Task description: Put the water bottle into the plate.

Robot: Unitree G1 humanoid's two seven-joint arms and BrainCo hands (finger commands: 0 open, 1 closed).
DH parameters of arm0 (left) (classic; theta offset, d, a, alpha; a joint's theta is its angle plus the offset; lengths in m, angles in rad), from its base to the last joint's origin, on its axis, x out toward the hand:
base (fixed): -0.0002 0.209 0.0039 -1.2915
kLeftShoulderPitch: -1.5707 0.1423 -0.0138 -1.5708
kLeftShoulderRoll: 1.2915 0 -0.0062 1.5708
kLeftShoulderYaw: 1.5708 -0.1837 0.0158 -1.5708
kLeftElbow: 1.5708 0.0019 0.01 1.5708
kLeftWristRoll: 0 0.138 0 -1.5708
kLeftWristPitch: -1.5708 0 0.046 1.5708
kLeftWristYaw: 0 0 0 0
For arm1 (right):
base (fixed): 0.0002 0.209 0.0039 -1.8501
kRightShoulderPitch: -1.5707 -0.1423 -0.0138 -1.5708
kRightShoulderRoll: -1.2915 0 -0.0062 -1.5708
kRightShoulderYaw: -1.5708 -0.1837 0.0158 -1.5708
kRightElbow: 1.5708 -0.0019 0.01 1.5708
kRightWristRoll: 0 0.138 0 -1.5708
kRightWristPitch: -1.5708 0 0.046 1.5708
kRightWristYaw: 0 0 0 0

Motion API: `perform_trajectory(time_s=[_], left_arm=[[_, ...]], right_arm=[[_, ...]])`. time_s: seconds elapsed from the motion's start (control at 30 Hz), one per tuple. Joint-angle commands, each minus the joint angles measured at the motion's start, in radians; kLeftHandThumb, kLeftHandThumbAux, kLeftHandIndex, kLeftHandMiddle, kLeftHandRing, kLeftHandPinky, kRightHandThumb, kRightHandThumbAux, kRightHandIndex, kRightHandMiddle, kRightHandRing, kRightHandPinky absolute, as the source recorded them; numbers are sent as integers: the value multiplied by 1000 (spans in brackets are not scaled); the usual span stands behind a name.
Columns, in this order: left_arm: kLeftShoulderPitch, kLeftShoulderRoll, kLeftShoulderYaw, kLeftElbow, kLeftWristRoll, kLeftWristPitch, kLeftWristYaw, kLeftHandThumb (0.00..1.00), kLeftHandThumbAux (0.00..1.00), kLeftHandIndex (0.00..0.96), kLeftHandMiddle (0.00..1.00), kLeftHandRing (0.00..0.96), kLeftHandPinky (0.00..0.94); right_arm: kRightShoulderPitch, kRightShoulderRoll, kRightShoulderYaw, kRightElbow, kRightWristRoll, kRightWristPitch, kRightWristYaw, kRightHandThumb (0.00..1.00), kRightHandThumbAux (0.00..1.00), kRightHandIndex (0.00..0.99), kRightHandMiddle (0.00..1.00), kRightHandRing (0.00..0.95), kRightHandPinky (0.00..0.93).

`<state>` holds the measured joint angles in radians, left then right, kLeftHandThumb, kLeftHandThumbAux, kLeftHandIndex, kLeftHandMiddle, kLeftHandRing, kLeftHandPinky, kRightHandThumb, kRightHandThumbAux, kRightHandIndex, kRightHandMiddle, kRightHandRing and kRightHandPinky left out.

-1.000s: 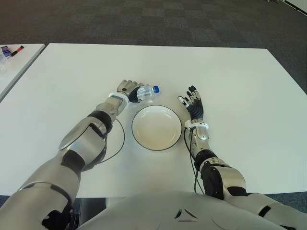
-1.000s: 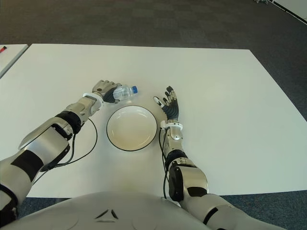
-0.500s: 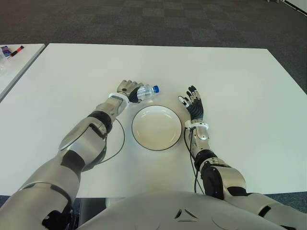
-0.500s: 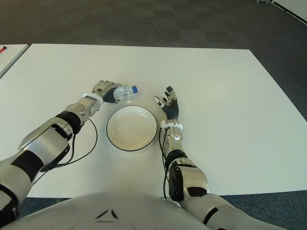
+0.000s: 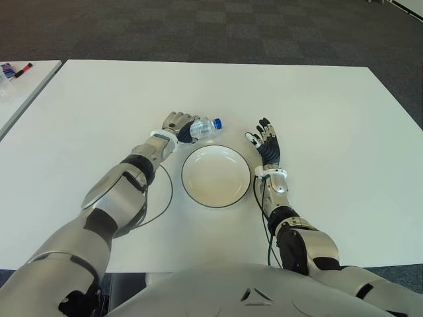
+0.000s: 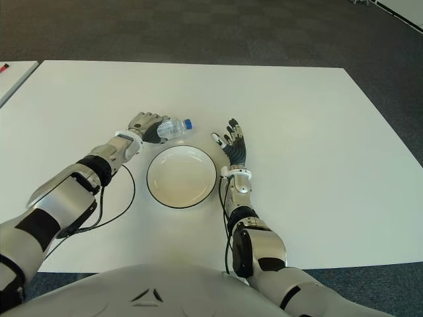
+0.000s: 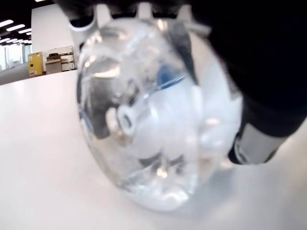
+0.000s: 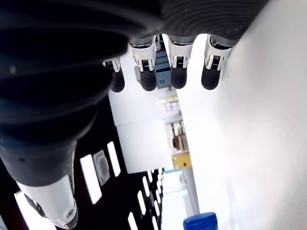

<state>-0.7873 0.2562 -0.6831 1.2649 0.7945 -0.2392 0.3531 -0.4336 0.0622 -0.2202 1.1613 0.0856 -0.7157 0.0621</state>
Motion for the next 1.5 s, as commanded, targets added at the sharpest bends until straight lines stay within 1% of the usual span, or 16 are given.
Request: perform_trajectory(time_s=[0.03,0.13,0.27,0.47,0.6,0.8,0.97,1.13,1.5], left_arm=[[32,-10,15,12,-15,0,-12,848,666,406,564,732,765],[33,-12,30,5,-28,1,-8,849,665,407,568,751,785],[36,-17,47,-2,-35,1,25,848,665,414,568,782,805],[35,-22,47,-15,-21,16,66,846,666,424,569,819,836],[39,-27,49,-21,-19,36,100,845,666,427,568,830,837],[44,-30,52,-25,-20,49,126,844,667,427,565,831,822],[53,-37,70,-39,-35,59,152,844,668,426,567,829,825],[58,-37,78,-51,-35,65,160,844,667,427,569,831,832],[70,-38,105,-91,-40,87,171,844,667,426,569,821,814]], right_arm=[[57,10,-8,43,12,38,-1,37,752,74,61,47,86],[56,10,-9,44,12,38,-1,38,751,74,61,47,87],[56,11,-11,45,14,35,1,39,747,75,63,48,89],[54,11,-13,47,14,37,2,41,742,77,64,50,90],[53,12,-14,48,15,40,2,42,740,78,64,51,91],[52,12,-14,49,16,40,2,45,744,78,64,51,92],[52,13,-16,50,18,39,5,49,746,76,63,51,90],[51,13,-17,50,18,39,6,50,745,74,61,50,89],[51,15,-20,50,24,40,9,54,754,75,61,49,91]])
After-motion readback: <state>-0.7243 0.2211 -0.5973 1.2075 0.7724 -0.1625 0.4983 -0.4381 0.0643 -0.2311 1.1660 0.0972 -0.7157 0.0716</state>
